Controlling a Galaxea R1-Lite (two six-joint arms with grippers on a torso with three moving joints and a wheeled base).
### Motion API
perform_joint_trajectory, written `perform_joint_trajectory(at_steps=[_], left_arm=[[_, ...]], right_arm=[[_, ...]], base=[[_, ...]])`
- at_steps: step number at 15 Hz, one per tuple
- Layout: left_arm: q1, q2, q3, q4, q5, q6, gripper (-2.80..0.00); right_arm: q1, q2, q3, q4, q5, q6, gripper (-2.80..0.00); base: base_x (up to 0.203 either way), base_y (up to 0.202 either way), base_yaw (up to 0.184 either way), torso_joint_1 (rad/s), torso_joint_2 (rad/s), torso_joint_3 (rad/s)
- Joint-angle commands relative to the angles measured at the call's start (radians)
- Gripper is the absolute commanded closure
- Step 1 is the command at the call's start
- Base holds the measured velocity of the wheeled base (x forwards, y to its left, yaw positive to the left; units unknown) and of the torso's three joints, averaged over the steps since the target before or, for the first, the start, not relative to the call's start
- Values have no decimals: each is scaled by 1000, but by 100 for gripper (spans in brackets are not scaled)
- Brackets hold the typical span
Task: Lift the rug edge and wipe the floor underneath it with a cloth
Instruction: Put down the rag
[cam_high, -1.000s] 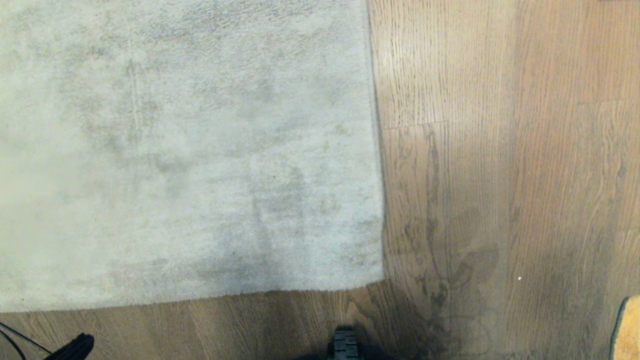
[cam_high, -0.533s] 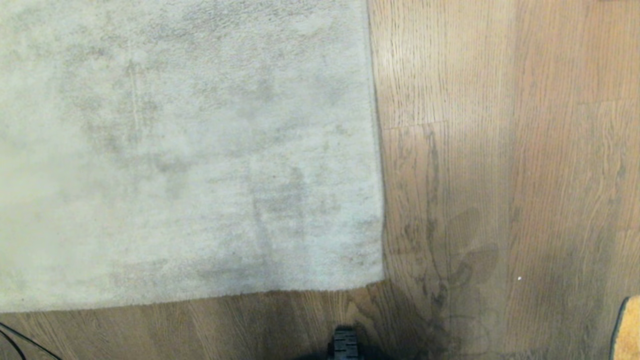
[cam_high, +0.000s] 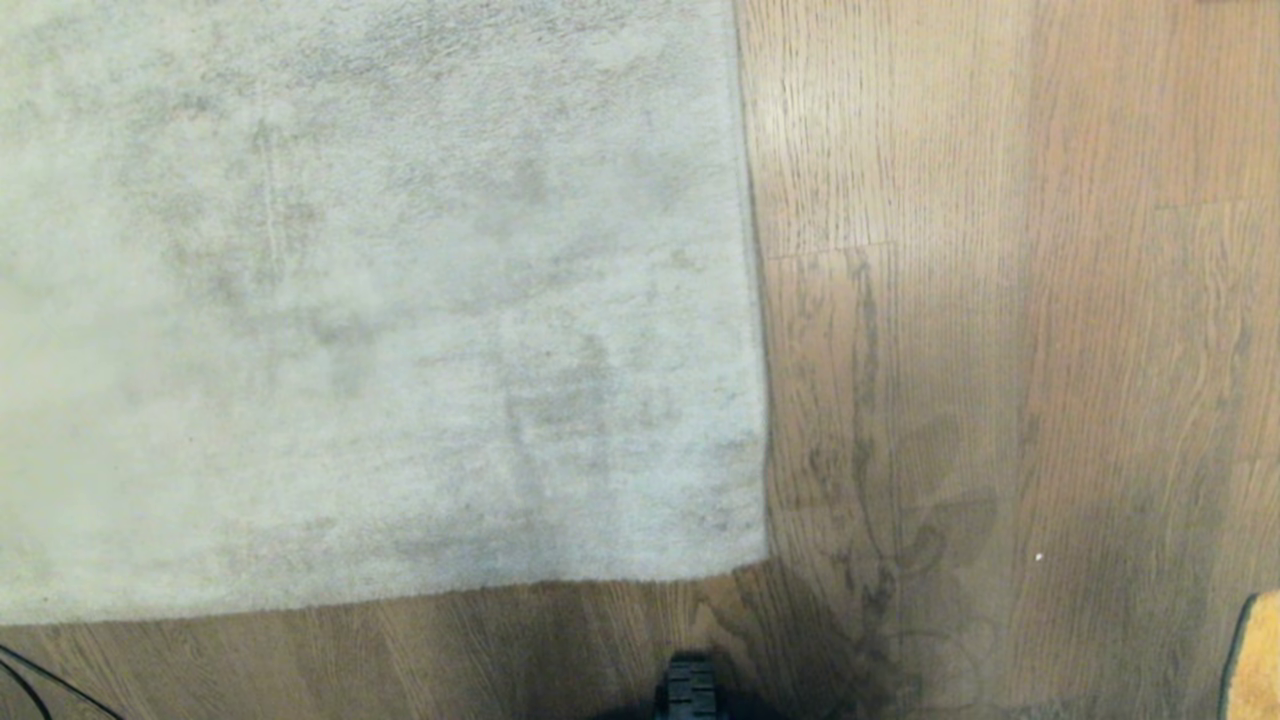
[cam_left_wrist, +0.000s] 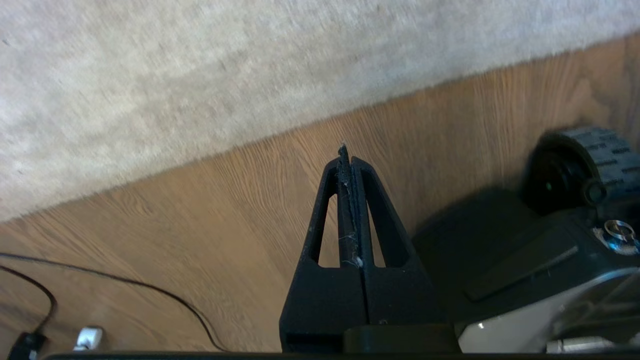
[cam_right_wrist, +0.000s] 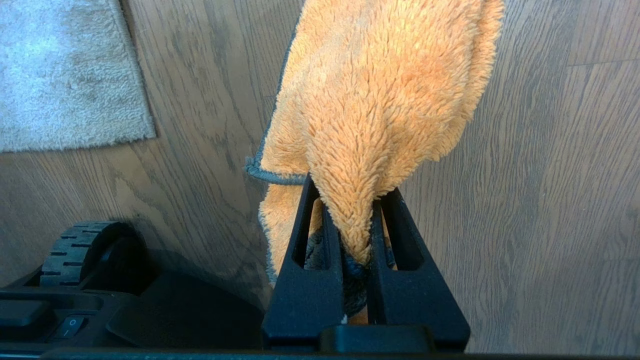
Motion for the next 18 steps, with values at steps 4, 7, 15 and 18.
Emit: perform_joint_trajectory(at_steps=[4, 7, 15, 18], left_arm=[[48, -88, 0, 21, -1, -6, 0], [61, -193, 0, 22, 5, -63, 0], [64, -278, 1, 23, 9, -85, 0], [64, -278, 1, 23, 11, -84, 0]], right_arm=[[-1, 1, 0, 0, 1, -1, 0], [0, 1, 0, 0, 1, -1, 0], [-1, 1, 0, 0, 1, -1, 0], [-1, 1, 0, 1, 1, -1, 0]], base=[[0, 0, 0, 0, 0, 0], [0, 0, 0, 0, 0, 0], [0, 0, 0, 0, 0, 0], [0, 0, 0, 0, 0, 0]])
